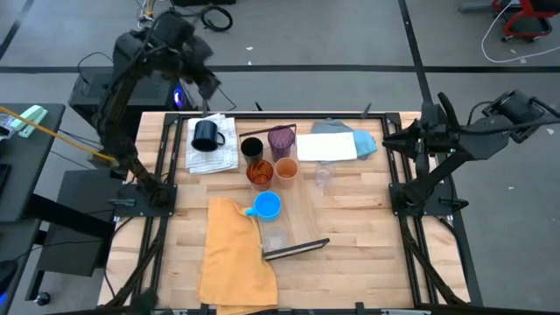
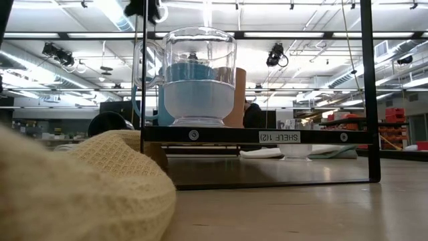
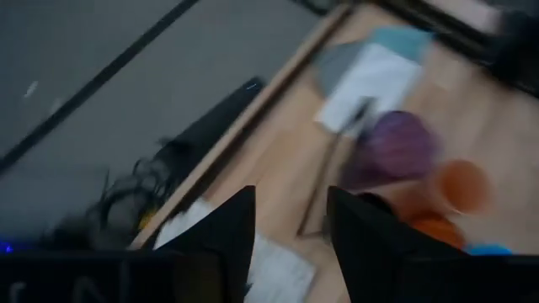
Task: Stack small to large cups/mugs on shelf
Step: Put the dark blue mug on the shelf
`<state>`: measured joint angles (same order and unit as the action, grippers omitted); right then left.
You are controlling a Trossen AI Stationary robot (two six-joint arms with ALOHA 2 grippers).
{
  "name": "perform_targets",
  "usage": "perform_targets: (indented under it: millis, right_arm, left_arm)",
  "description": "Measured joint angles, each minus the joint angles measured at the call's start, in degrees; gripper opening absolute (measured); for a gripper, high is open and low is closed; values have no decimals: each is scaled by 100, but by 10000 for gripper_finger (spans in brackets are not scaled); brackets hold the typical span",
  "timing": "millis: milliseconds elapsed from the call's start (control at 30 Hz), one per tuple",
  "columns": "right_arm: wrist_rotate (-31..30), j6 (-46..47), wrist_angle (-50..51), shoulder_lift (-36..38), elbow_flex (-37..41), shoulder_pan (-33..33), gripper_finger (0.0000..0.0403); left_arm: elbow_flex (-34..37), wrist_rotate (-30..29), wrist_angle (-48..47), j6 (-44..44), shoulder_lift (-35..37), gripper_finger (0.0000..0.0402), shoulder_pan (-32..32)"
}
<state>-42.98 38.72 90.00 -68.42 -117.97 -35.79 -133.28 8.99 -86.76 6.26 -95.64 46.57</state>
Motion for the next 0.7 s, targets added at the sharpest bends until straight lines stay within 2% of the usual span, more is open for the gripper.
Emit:
perform_targets:
  millis: [133,267,367,500,700]
  right_arm:
    - [-110,4,0,-89,0,2,70]
    - [-114,15,0,-159,0,2,70]
    - [-114,58,0,-182,0,2,70]
    - [-112,146,-1,-178,0,2,70]
    - [-116,160,0,-171,0,2,70]
  left_arm:
    - [515,-36,-214,-122,-20,162,744]
    - [1535,-62,-315,181,-7,189,938]
    - [2493,-172,-322,522,64,212,809]
    - [3721,-894,-325,951,81,234,462]
    - [4858,-1819,-73,1323,92,234,-14]
